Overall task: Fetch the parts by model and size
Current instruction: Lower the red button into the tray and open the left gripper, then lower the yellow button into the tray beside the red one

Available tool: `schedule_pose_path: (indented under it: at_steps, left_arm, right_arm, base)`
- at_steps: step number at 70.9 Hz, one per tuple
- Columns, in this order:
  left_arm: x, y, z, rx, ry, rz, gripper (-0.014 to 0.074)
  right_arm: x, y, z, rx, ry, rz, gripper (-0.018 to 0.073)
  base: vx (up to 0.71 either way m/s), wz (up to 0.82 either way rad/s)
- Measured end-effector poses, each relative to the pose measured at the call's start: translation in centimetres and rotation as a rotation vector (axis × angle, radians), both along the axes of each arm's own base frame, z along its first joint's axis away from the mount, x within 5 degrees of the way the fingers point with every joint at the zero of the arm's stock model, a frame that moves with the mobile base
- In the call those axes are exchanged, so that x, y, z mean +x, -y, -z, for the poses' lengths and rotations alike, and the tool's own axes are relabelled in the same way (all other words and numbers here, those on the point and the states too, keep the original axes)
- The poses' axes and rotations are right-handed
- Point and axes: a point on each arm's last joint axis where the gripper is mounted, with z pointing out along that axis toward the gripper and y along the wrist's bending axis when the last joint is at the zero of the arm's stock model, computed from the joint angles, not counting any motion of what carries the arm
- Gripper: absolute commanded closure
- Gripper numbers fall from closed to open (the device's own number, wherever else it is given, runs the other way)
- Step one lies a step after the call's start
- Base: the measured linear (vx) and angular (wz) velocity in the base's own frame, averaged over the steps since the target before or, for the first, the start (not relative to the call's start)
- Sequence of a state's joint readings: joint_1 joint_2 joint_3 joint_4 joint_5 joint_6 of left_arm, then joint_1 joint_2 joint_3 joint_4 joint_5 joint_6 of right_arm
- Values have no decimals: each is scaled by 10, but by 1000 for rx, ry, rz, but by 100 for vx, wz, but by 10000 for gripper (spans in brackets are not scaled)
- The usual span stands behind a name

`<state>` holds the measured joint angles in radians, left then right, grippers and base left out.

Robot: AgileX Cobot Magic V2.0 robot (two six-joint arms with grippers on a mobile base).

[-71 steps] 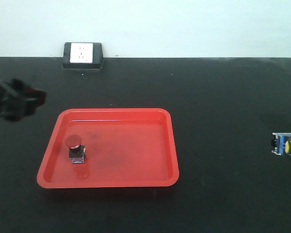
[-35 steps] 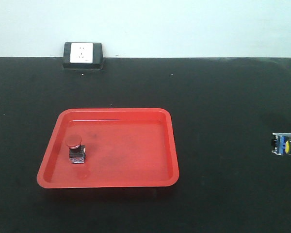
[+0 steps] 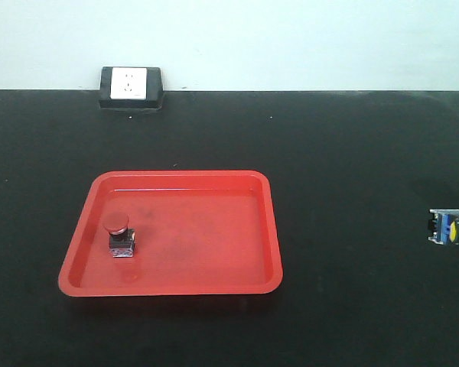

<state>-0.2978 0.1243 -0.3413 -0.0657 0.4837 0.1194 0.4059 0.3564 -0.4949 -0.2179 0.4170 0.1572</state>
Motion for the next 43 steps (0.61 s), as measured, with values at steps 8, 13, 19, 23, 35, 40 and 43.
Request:
schedule_pose_path:
  at_steps: [8,13,19,23,35,40,43]
  left_arm:
    - [0,0,0,0,0,0,83]
    - [0,0,0,0,0,0,83]
    - [0,0,0,0,0,0,83]
    - [0,0,0,0,0,0,83]
    - [0,0,0,0,0,0,83]
    - [0,0,0,0,1,0,83]
    - [0,0,0,0,1,0,83]
  right_arm:
    - [0,0,0,0,0,0,561]
    - [0,0,0,0,1,0,561]
    - [0,0,-1,4,11,-3,561]
    - [1,-1,-3,10,27,-6,561]
    - [13,-6,-21,9,19,-7,561]
    - [26,-12,-31,9,-15,-8,561]
    - [35,-16,-36,10,-39,-8,561]
  base:
    - [0,0]
    - [0,0]
    - [0,0]
    - [0,0]
    - [0,0]
    - [0,0]
    - [0,0]
